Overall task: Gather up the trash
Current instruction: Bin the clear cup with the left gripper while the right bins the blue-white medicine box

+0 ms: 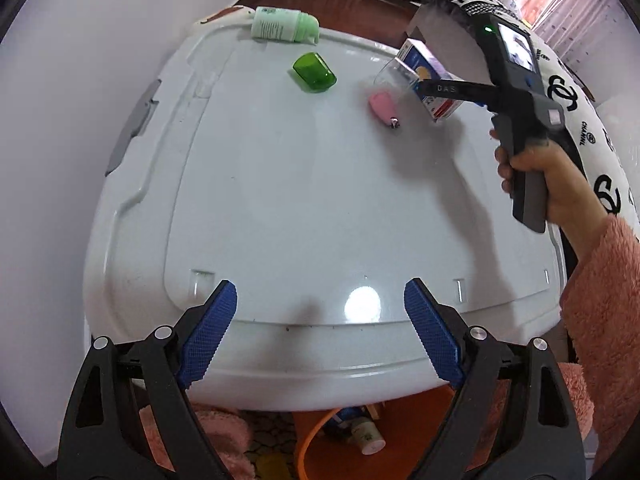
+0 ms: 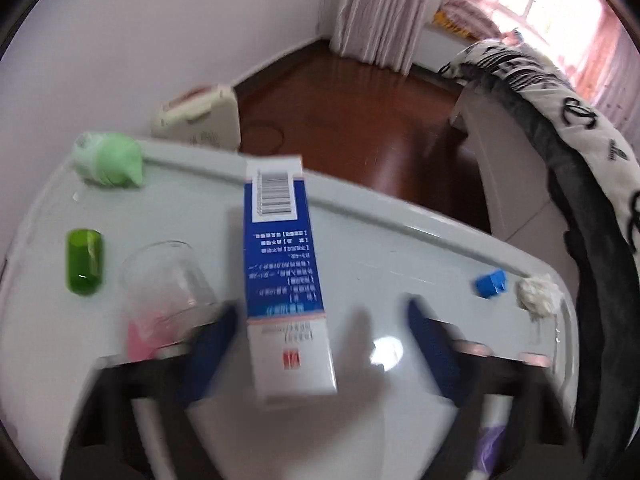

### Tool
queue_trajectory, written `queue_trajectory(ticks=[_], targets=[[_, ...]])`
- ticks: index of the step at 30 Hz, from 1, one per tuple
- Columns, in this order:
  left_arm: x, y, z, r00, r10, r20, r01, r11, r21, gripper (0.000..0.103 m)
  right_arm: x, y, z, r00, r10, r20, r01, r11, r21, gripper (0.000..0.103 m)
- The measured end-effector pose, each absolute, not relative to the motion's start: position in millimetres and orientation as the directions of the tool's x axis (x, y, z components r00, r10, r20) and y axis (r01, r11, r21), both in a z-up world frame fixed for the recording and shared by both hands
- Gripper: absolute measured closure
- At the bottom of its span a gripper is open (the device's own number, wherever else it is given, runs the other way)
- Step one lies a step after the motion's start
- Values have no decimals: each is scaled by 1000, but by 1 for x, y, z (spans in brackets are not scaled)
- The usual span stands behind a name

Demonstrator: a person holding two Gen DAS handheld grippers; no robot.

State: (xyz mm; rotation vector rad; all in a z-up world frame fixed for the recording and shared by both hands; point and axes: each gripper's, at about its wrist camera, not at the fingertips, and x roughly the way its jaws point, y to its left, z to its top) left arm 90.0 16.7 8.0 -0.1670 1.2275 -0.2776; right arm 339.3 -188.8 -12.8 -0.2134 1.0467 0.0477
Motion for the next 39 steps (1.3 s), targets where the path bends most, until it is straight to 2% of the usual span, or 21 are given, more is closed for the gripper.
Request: queue_trajectory(ticks=[1, 4, 8, 11, 18, 22, 27, 32, 33, 35, 36, 39], targets=[[93, 14, 7, 306, -292, -906, 124, 956, -266, 19, 343, -192, -18, 458, -17, -889, -149, 984, -95, 73], [101, 5, 9, 308, -293, -905, 151, 955, -257, 19, 329, -199, -9, 483, 12, -876, -155, 985, -72, 73], [123, -14, 13, 330, -296, -897, 224, 947, -230, 19, 289, -229, 27, 535, 120, -836, -141, 989, 52, 73], [142, -25, 16, 347, -296, -890, 245, 944, -219, 19, 240, -246, 63, 576, 204, -792, -179, 976, 122, 73], [195, -66, 22, 437, -299, -848, 350, 925, -146, 19, 129, -271, 120, 687, 263, -678, -169, 965, 202, 73], [232, -85, 10, 430, -289, -855, 388, 915, -113, 19, 123, -276, 119, 711, 288, -641, -173, 956, 238, 73], [263, -110, -2, 396, -291, -871, 458, 885, -88, 19, 141, -286, 108, 684, 341, -645, -176, 935, 308, 73], [290, -135, -23, 371, -257, -892, 472, 880, -57, 19, 141, -298, 105, 689, 337, -641, -173, 936, 306, 73], [293, -139, -26, 369, -248, -896, 472, 880, -49, 23, 141, -301, 104, 688, 341, -641, -168, 934, 317, 73], [299, -144, -31, 348, -247, -904, 475, 878, -56, 42, 145, -308, 100, 682, 346, -645, -149, 928, 341, 73], [300, -145, -32, 341, -239, -909, 468, 882, -56, 59, 145, -310, 99, 681, 345, -646, -142, 928, 346, 73], [293, -143, -22, 355, -256, -899, 462, 884, -69, 62, 147, -313, 97, 682, 344, -645, -130, 926, 355, 73]])
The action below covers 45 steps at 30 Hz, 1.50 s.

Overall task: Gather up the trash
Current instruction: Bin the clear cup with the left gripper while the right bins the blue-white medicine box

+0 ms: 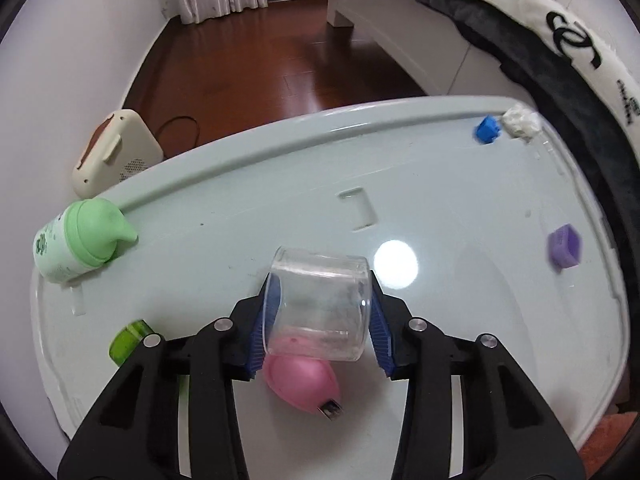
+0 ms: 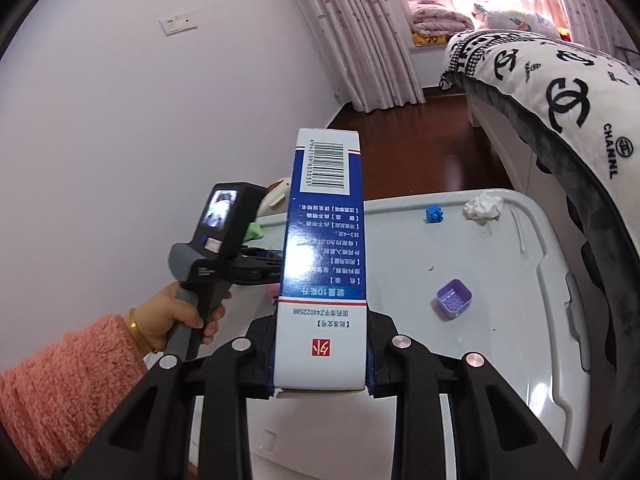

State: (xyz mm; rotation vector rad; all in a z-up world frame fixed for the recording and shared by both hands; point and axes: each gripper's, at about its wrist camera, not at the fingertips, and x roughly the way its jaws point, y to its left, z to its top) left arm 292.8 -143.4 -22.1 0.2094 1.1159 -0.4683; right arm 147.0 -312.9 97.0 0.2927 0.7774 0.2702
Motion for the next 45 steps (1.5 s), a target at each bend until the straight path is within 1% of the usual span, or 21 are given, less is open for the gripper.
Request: queue_trajectory(ticks=[3, 6, 8, 11, 14, 16, 18, 20, 21, 24, 27, 28, 29, 30, 31, 32, 35, 38, 40, 43, 45], targets=[[273, -134, 0, 367, -284, -886, 468, 879, -88, 62, 148, -310, 95, 682, 329, -653, -126, 932, 339, 73], [229, -121, 32, 390, -304, -869, 483, 871, -88, 62, 144, -307, 95, 670, 342, -658, -128, 927, 351, 73], [185, -107, 48, 377, -337, -863, 494, 861, -121, 62, 139, -302, 96, 658, 354, -664, -136, 924, 358, 73], [120, -88, 54, 342, -339, -876, 506, 852, -132, 62, 123, -281, 104, 635, 368, -679, -182, 926, 331, 73], [60, -77, 39, 253, -333, -908, 520, 839, -163, 62, 102, -258, 107, 583, 418, -697, -229, 907, 353, 73], [22, -72, 21, 184, -305, -935, 533, 830, -166, 62, 78, -241, 104, 522, 450, -724, -257, 893, 370, 73], [-9, -69, -4, 82, -293, -953, 536, 819, -206, 62, 53, -223, 92, 435, 484, -759, -290, 873, 391, 73], [-29, -69, -27, 8, -263, -965, 529, 820, -220, 62, 32, -211, 77, 347, 497, -796, -303, 862, 406, 73], [-42, -66, -48, -67, -243, -968, 513, 824, -242, 62, 18, -204, 66, 287, 490, -823, -305, 861, 407, 73], [-64, -64, -87, -202, -186, -962, 481, 837, -263, 62, -10, -193, 39, 164, 452, -877, -296, 870, 394, 73], [-78, -69, -110, -257, -128, -958, 489, 838, -243, 62, -30, -184, 10, 58, 370, -927, -282, 897, 340, 73], [-79, -71, -114, -270, -116, -956, 488, 839, -240, 60, -35, -181, -2, 11, 342, -940, -271, 906, 326, 73], [-79, -72, -118, -285, -107, -952, 480, 844, -239, 56, -39, -179, -11, -19, 316, -949, -261, 914, 310, 71], [-77, -73, -121, -293, -88, -952, 466, 856, -222, 39, -42, -179, -21, -44, 287, -957, -244, 926, 288, 67], [-76, -74, -121, -282, -70, -957, 461, 865, -199, 28, -44, -179, -30, -70, 259, -963, -217, 939, 268, 42], [-74, -74, -119, -263, -64, -963, 460, 869, -184, 27, -45, -183, -37, -86, 239, -967, -181, 951, 251, 24], [-71, -68, -103, -249, -113, -962, 447, 868, -218, 27, -42, -195, -33, -60, 259, -964, -140, 954, 265, 24], [-62, -59, -88, -207, -150, -967, 422, 878, -227, 25, -34, -210, -15, 8, 272, -962, -114, 956, 269, 24], [-53, -53, -72, -165, -202, -965, 398, 882, -252, 25, -27, -216, -3, 47, 280, -959, -101, 956, 274, 23], [-38, -55, -44, -67, -250, -966, 396, 882, -256, 25, -15, -222, 13, 106, 279, -954, -91, 959, 270, 23], [-24, -59, -20, 57, -256, -965, 400, 892, -213, 25, 3, -232, 28, 159, 293, -943, -70, 956, 286, 23]])
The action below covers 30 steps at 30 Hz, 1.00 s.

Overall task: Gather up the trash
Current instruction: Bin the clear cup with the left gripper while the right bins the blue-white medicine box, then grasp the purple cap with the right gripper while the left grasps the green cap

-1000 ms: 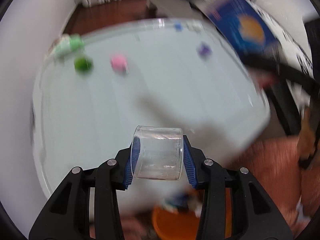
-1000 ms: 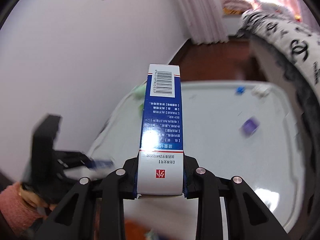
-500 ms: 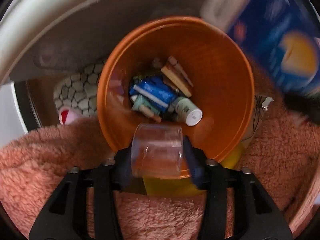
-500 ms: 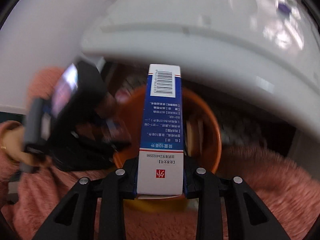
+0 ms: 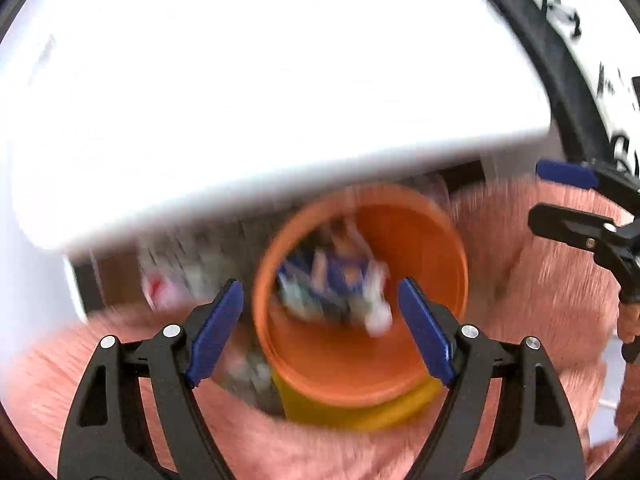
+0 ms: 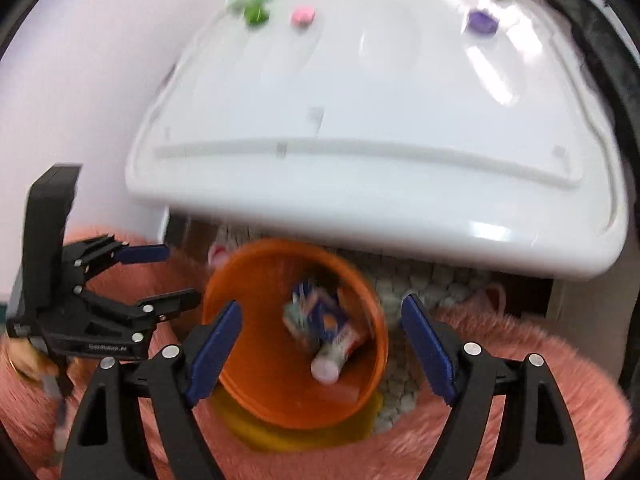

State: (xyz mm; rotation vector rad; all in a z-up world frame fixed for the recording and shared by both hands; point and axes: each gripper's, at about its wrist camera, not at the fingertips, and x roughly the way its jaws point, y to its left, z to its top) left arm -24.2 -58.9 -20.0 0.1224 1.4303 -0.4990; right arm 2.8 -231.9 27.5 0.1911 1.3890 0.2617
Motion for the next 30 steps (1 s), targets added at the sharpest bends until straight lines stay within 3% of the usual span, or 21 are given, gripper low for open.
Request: queue_trajectory(ticks=[5, 13, 18, 20, 22, 30], targets=[[21, -65, 26, 303, -277, -912, 337, 926, -169, 20, 52, -254, 56, 363, 225, -904, -24, 972, 232, 20], [75, -58, 20, 328, -326, -887, 261, 933, -246, 20, 180, -304, 24, 503, -2, -865, 210, 970, 121, 20], [99, -43, 4, 298, -311, -902, 237, 940, -246, 20, 236, -333, -14, 442, -52, -895, 359, 925, 124, 35], [106, -34, 0, 301, -296, -907, 220, 947, -236, 20, 247, -338, -20, 431, -54, -901, 381, 916, 128, 53], [114, -28, -3, 309, -275, -910, 208, 954, -218, 20, 253, -340, -21, 416, -72, -906, 394, 913, 108, 65], [159, 12, -5, 339, -252, -907, 69, 968, -243, 20, 209, -326, 14, 493, -30, -869, 308, 941, 142, 65]])
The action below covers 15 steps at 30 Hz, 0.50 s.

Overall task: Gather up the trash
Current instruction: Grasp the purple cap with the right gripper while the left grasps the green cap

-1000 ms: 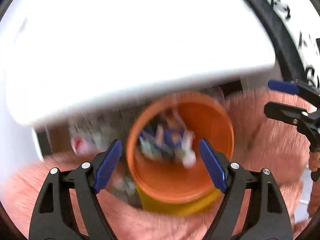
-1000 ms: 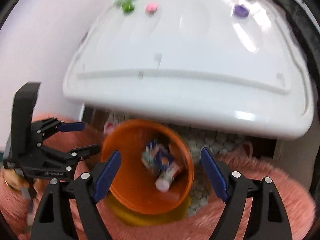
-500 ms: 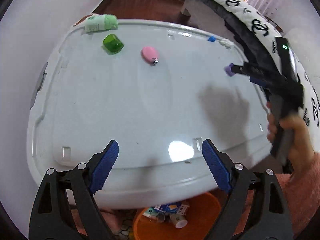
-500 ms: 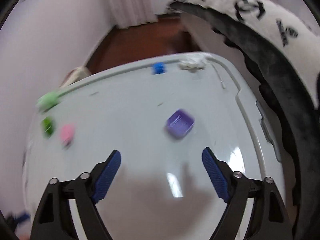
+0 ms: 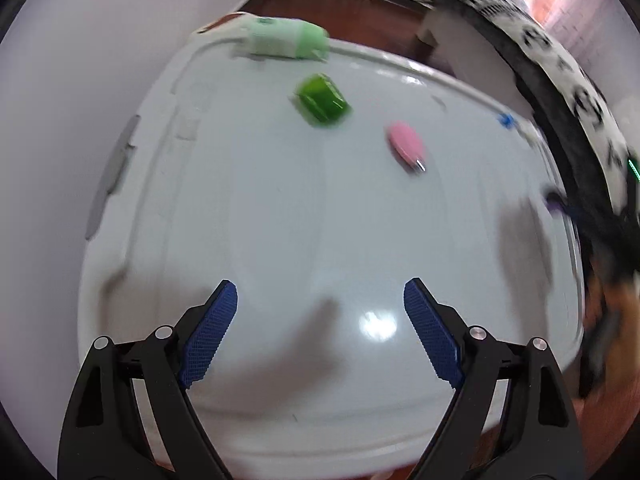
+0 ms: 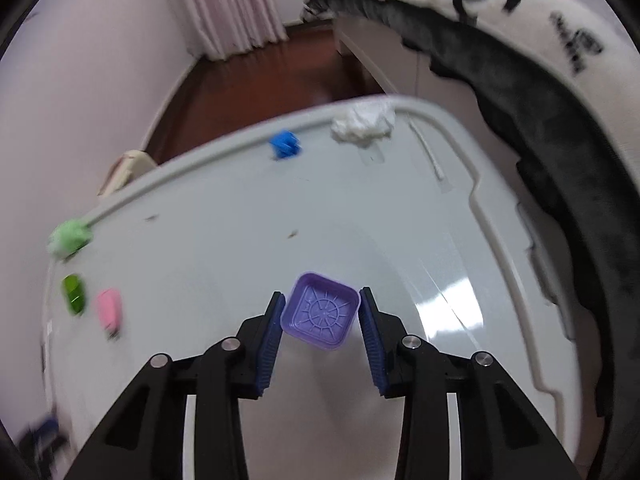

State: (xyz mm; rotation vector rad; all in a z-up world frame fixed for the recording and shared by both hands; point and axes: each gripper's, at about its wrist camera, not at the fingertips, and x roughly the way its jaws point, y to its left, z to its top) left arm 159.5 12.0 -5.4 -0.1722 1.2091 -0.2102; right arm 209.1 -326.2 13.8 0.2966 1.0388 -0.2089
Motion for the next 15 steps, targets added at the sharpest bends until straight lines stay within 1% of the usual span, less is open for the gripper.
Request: queue_trajectory(ticks=[3, 7, 11, 15], targets=[[192, 20, -8, 329, -258, -908, -20, 960, -280, 20, 181, -311, 36, 551, 43, -834, 248, 945, 213, 65], [243, 16, -15, 312, -238, -920, -161, 941, -298, 20, 156, -289, 50, 590, 152, -793, 170, 937, 306, 65], [286, 2, -19, 312, -190, -931, -222, 938, -266, 20, 158, -272, 54, 609, 208, -765, 93, 940, 330, 65], [309, -11, -27, 288, -162, -944, -250, 939, -237, 20, 161, -270, 54, 595, 265, -759, 68, 924, 376, 65]])
